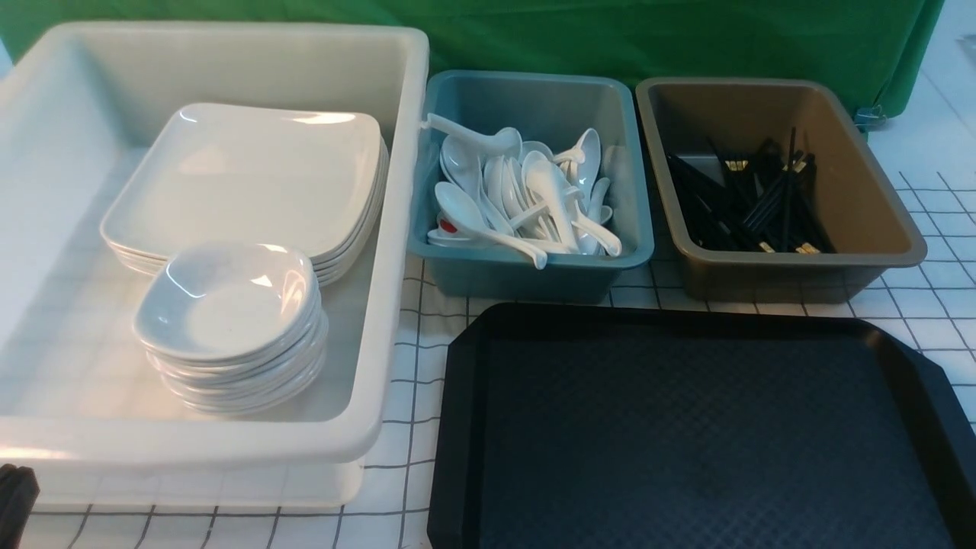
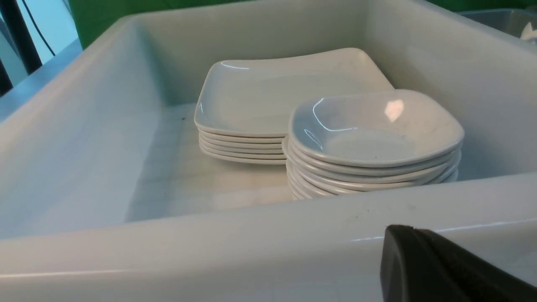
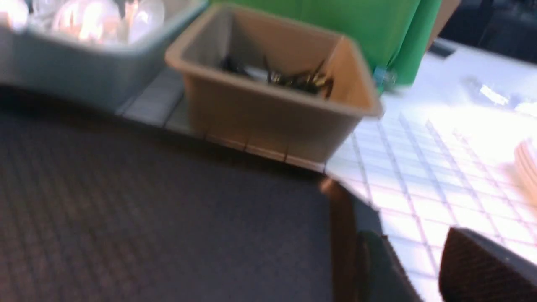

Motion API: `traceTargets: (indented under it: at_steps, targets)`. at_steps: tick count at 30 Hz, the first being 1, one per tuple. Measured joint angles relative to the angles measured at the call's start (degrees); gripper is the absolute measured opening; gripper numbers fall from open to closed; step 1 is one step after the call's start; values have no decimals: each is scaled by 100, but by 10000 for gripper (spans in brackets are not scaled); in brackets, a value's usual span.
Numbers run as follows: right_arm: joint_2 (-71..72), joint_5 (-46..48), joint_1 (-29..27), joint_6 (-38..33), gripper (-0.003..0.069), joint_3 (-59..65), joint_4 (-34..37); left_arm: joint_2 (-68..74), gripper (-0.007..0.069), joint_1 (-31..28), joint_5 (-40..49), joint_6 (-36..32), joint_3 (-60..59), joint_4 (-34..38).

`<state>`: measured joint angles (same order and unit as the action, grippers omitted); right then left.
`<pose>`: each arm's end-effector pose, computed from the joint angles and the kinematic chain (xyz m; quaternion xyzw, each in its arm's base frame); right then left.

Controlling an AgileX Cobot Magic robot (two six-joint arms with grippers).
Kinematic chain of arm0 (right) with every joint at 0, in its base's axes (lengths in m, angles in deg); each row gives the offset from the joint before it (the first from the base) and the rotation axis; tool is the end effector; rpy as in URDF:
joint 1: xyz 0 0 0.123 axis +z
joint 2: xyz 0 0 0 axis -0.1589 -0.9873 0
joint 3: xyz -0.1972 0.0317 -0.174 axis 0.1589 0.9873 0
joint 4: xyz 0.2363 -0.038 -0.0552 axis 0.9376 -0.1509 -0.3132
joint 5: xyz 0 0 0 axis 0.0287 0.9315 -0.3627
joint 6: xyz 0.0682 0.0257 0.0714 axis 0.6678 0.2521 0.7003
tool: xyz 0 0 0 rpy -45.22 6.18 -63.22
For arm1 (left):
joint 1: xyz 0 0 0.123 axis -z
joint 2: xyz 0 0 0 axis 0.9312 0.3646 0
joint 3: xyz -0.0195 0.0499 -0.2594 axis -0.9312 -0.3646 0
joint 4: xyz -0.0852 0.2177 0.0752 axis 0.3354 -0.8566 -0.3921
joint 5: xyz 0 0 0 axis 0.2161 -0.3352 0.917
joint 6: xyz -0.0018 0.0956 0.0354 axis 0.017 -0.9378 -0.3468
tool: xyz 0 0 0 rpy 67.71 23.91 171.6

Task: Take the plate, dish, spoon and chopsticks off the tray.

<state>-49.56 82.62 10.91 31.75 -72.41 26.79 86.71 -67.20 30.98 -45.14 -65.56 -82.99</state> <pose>0.0805 0.0044 0.1871 -0.1163 0.7550 -0.0663 0.6419 0.0810 -0.0028 0.1909 0.0449 0.7489 0.0172 0.6609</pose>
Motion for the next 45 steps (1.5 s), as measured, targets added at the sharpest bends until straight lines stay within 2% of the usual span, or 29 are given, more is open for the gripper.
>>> traceTargets:
  at_steps: [45]
  targets:
    - [0, 8, -1, 99, 242, 13, -6, 0, 4, 0, -8, -4, 0, -64]
